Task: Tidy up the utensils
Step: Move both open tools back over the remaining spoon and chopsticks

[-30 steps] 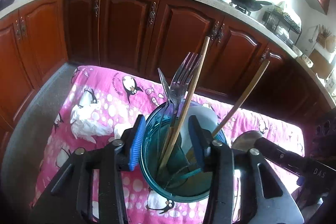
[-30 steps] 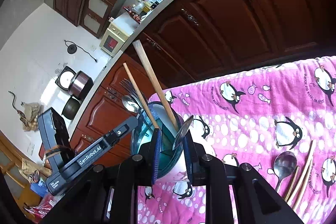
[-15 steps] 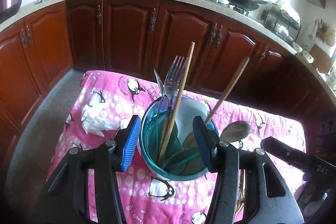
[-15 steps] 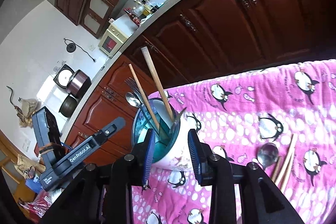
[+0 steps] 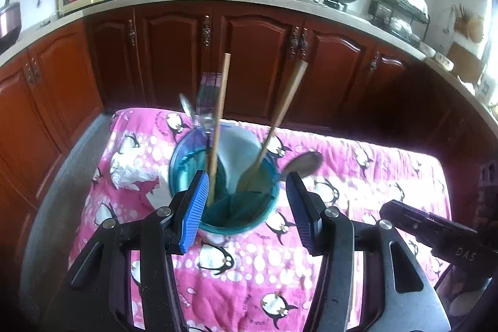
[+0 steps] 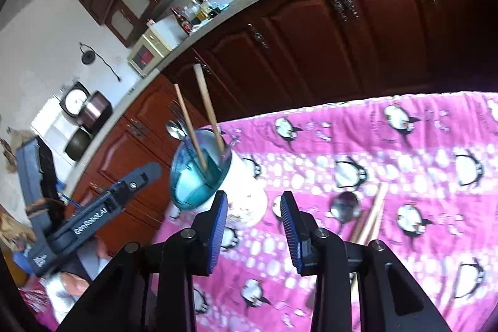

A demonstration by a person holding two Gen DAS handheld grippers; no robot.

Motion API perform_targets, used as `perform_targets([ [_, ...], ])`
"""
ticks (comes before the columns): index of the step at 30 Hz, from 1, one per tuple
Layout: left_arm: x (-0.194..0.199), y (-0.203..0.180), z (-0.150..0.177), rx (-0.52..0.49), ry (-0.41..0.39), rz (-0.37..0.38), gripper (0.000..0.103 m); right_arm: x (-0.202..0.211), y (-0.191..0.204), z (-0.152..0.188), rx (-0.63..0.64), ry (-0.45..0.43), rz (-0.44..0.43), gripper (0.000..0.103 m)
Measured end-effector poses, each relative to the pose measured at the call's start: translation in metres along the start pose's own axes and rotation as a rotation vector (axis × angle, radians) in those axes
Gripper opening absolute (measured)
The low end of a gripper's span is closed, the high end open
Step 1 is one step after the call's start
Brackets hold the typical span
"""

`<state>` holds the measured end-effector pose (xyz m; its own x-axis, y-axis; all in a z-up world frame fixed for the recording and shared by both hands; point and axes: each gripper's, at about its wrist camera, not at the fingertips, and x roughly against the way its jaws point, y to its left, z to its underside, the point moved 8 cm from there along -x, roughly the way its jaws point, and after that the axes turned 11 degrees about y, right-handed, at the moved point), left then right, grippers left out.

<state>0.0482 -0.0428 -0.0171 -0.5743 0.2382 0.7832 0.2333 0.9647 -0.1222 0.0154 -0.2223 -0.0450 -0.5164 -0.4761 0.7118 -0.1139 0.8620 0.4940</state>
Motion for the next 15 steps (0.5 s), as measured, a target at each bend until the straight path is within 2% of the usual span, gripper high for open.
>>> perform_targets([
  [15,-0.009,-0.063,0.025,-0.092,0.070,0.071,0.051,0.031,-0.056,0.025,-0.054,0.007,0.221,0.040],
])
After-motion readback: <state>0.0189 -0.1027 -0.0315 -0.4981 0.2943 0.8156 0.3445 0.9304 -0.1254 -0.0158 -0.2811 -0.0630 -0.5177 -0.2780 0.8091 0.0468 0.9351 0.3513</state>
